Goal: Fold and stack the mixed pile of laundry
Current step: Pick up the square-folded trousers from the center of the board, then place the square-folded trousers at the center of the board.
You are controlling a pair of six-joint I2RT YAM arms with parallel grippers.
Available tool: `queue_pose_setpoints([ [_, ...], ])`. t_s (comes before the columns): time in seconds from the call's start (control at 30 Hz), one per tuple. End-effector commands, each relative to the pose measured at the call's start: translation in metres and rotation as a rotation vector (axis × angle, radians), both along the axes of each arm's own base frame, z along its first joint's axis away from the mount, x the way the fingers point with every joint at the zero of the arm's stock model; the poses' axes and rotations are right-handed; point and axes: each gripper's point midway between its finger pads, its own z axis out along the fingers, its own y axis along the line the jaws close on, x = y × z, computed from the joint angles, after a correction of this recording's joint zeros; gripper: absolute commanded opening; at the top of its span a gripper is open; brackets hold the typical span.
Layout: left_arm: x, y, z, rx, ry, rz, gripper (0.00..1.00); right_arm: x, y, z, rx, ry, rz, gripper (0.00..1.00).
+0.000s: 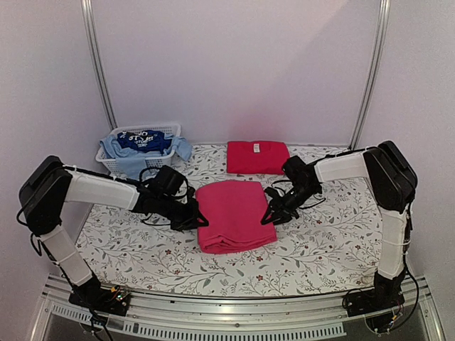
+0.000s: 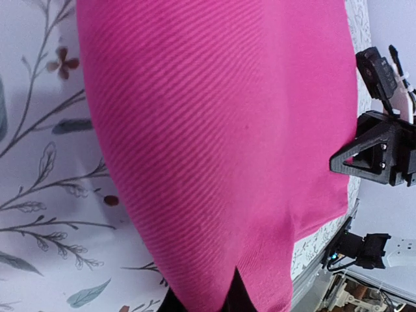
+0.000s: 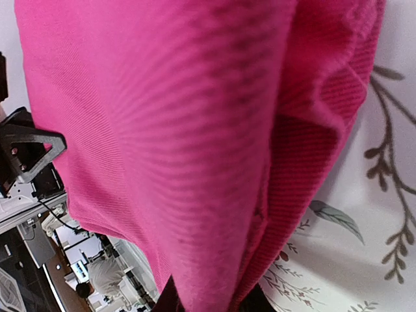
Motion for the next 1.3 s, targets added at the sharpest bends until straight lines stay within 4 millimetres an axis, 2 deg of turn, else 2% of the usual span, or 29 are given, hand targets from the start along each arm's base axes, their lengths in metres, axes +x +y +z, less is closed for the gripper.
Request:
queue_pose_setpoints([
  [0.0, 0.022, -0.017, 0.028, 0.073, -0.133, -0.045, 0.00, 0.033, -0.003, 0.039, -0.020, -0.158, -0.068, 0.00],
  [0.17, 0.046, -0.025, 0.052, 0.126, -0.244, -0.062, 0.00, 0.064, -0.021, 0.073, -0.040, -0.279, -0.153, 0.00],
  [0.3, 0.079, -0.035, 0.073, 0.169, -0.379, -0.079, 0.00, 0.096, -0.039, 0.107, -0.062, -0.407, -0.218, 0.00],
  [0.43, 0.123, -0.056, 0.101, 0.189, -0.503, -0.113, 0.00, 0.131, -0.060, 0.141, -0.080, -0.527, -0.280, 0.00],
  [0.57, 0.178, -0.069, 0.128, 0.184, -0.620, -0.098, 0.00, 0.174, -0.077, 0.171, -0.102, -0.655, -0.334, 0.00],
  [0.67, 0.216, -0.076, 0.136, 0.136, -0.682, -0.080, 0.00, 0.206, -0.088, 0.184, -0.127, -0.739, -0.364, 0.00],
  [0.77, 0.248, -0.083, 0.141, 0.074, -0.718, -0.065, 0.00, 0.235, -0.095, 0.179, -0.142, -0.774, -0.383, 0.00],
  [0.8, 0.258, -0.083, 0.139, 0.068, -0.730, -0.061, 0.00, 0.245, -0.097, 0.171, -0.152, -0.776, -0.387, 0.00],
  [0.93, 0.290, -0.084, 0.141, 0.041, -0.812, -0.053, 0.00, 0.273, -0.103, 0.162, -0.173, -0.817, -0.406, 0.00],
  [1.1, 0.328, -0.089, 0.138, -0.010, -0.835, -0.056, 0.00, 0.291, -0.108, 0.148, -0.177, -0.812, -0.419, 0.00],
  [1.13, 0.334, -0.090, 0.127, -0.020, -0.819, -0.057, 0.00, 0.292, -0.109, 0.146, -0.174, -0.807, -0.422, 0.00],
  [1.17, 0.338, -0.089, 0.130, -0.032, -0.827, -0.046, 0.01, 0.294, -0.109, 0.141, -0.176, -0.802, -0.425, 0.00],
  [1.27, 0.347, -0.081, 0.111, -0.066, -0.784, -0.017, 0.01, 0.301, -0.112, 0.125, -0.185, -0.790, -0.428, 0.00],
])
